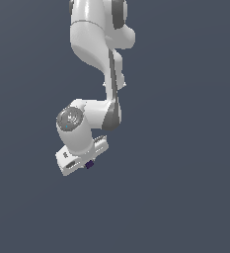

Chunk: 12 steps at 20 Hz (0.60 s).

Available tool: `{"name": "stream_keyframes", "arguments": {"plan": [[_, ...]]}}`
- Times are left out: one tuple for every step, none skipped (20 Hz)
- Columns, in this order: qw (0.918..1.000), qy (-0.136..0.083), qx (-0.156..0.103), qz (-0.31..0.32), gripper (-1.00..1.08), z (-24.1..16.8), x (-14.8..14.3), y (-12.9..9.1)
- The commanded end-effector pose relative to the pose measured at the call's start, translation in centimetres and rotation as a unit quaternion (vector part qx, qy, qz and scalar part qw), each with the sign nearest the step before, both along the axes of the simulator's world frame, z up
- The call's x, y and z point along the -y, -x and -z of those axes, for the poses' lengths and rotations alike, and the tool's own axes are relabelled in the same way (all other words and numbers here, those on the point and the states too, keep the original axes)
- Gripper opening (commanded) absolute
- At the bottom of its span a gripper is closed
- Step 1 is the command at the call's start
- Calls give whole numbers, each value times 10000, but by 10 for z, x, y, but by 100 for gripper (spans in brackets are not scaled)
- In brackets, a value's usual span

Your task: Pick up the object and move it to a goal position.

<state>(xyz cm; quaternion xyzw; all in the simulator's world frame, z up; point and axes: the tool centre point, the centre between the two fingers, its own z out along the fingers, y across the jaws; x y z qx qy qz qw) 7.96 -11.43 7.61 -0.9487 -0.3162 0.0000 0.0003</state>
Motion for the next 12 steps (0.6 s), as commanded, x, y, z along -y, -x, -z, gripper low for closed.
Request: {"name": "stream_keyframes", "arguments": {"plan": [[10000, 0, 1, -1, -100, -12, 6, -11], [10000, 0, 1, -1, -100, -16, 9, -16], [10000, 0, 1, -1, -100, -20, 11, -20], [10000, 0, 1, -1, -100, -24, 13, -24], [10000, 0, 1, -1, -100, -27, 15, -28], [10000, 0, 1, -1, -100, -31, 17, -31], [10000, 0, 1, -1, -100, -34, 19, -35], [10000, 0, 1, -1, -100, -37, 21, -38], [10000, 0, 1, -1, -100, -40, 22, -42], [10000, 0, 1, -1, -100, -43, 24, -44], [10000, 0, 1, -1, -100, -45, 25, -47], [10000, 0, 1, -1, -100, -47, 26, -49]]}}
